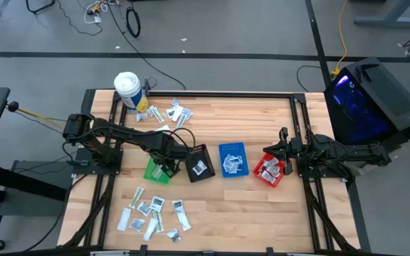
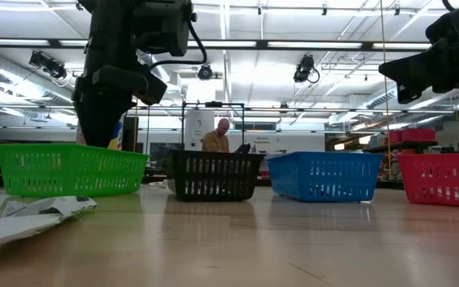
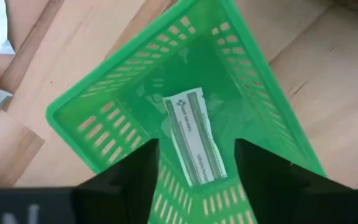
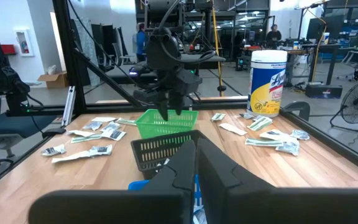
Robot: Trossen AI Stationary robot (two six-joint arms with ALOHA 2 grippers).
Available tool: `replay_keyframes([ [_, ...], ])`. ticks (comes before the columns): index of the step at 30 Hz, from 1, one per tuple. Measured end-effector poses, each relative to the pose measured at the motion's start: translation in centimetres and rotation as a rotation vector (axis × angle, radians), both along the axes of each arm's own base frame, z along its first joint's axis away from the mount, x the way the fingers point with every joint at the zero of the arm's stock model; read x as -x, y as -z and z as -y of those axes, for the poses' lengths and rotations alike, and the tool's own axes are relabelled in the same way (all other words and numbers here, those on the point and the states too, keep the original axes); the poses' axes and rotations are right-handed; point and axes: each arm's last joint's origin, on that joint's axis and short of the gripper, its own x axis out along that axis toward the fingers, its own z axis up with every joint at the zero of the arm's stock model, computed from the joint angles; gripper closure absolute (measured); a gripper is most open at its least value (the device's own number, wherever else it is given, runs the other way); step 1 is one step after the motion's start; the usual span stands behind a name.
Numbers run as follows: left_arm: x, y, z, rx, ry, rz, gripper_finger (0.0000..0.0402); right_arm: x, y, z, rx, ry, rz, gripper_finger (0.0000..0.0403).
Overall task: Pick & Place First Aid Supplies
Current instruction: Put the bandage into the green basket
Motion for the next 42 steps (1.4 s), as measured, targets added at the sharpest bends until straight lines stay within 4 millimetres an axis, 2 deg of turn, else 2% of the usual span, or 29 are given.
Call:
replay_keyframes([
  [4,-0.1,-0.3,0.0,0.007,0.077,0.001,0.0147,0.0,0.0,0.0,0.000,0.000,0.000,0.0380],
  [10,-0.2,-3.2,-1.1,0.004,0.136,0.099,0.0139,0.0,0.0,0.0,0.000,0.000,0.000,0.0380],
  [15,0.2,-5.8,-3.3,-0.012,0.134,0.170,0.0146,0.0,0.0,0.0,0.000,0.000,0.000,0.0380],
  [19,0.7,-6.9,-5.5,-0.033,0.113,0.205,0.0149,0.0,0.0,0.0,0.000,0.000,0.000,0.0380],
  [31,2.7,-7.1,-12.0,-0.083,0.042,0.188,0.0149,0.0,0.0,0.0,0.000,0.000,0.000,0.0380],
  [42,4.2,-5.6,-14.7,-0.104,0.118,0.156,0.0149,0.0,0.0,0.0,0.000,0.000,0.000,0.0380],
])
